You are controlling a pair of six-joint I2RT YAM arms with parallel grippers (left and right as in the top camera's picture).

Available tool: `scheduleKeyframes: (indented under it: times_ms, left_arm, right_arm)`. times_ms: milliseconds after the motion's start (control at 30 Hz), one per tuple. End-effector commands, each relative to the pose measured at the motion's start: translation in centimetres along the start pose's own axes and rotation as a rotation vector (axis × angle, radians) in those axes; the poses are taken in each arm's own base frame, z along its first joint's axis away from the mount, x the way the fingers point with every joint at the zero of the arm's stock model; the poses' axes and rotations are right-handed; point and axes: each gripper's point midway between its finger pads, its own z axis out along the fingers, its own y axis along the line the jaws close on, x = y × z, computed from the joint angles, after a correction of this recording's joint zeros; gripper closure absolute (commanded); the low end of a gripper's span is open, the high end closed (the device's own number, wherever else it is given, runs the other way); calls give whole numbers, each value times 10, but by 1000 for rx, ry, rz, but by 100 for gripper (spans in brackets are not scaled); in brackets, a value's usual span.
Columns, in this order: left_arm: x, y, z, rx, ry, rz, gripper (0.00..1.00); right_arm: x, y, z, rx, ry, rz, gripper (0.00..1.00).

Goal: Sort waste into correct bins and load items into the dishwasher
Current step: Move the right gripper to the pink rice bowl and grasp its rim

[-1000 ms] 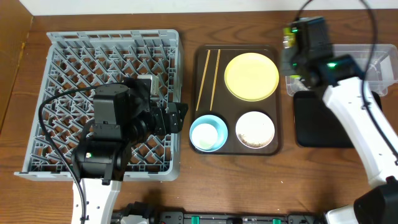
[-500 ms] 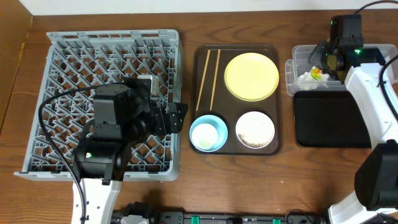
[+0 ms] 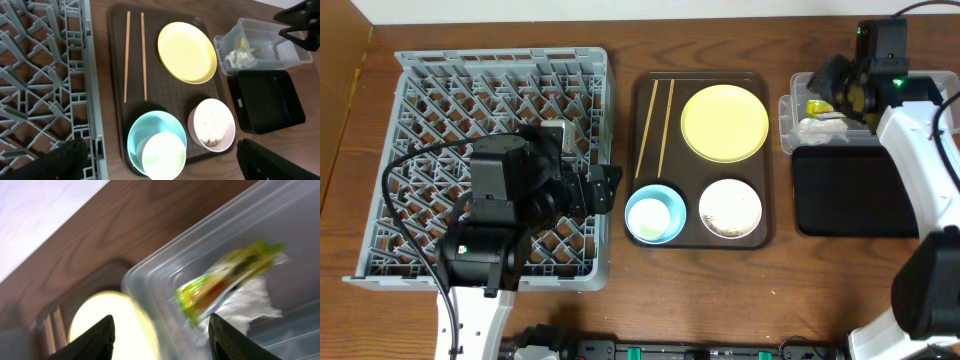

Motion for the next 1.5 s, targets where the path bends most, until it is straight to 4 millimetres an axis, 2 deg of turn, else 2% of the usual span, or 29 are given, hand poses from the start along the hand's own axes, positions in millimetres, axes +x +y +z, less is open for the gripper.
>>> scheduleKeyframes:
  times_ms: [0, 100, 200, 300, 400, 500, 567, 767, 900, 1033, 1067, 1167, 1233, 1300, 1367, 1433, 1467]
  left_arm:
    - [-6, -5, -4, 11, -17, 4, 4]
    - [-6, -5, -4, 11, -17, 4, 4]
    - [-6, -5, -4, 11, -17, 4, 4]
    - [-6, -5, -4, 11, -17, 4, 4]
    - [-6, -5, -4, 11, -17, 4, 4]
    - [-6, -4, -4, 10, -17, 4, 4]
    - [-6, -5, -4, 11, -17, 4, 4]
    - [0, -4, -4, 7, 5, -6, 4]
    - [0, -3, -4, 6, 7, -7, 4]
    - [1, -3, -4, 6, 8, -7, 4]
    - [1, -3, -4, 6, 8, -7, 4]
    - [1, -3, -4, 6, 8, -7, 4]
    - [1, -3, -4, 6, 8, -7, 4]
    - [1, -3, -4, 6, 8, -7, 4]
    - [1, -3, -4, 6, 8, -7, 4]
    - [1, -3, -4, 6, 8, -7, 4]
    - [1, -3, -4, 6, 8, -7, 4]
  right_arm:
    - [33, 68, -62, -316, 89, -315, 48]
    - [76, 71, -75, -298, 187, -471, 47]
    - [130, 55, -75, -196, 366, -539, 50]
    - [175, 36, -74, -92, 510, -594, 58]
    - [206, 26, -69, -38, 585, -649, 66]
    - [231, 29, -65, -79, 629, -669, 72]
    - [249, 36, -63, -126, 656, -689, 70]
    - [295, 42, -45, -166, 655, -753, 51]
    - [308, 37, -23, -113, 580, -814, 50]
    - [307, 28, -8, -28, 506, -874, 50]
    - [305, 27, -5, -15, 494, -880, 54]
    - [305, 21, 3, 21, 488, -889, 75]
    - [305, 16, 7, 46, 490, -888, 73]
    - [305, 12, 11, 64, 491, -891, 77]
    - [303, 11, 12, 77, 481, -891, 87]
    - [301, 12, 13, 84, 465, -874, 92]
    - [301, 13, 14, 79, 460, -870, 98]
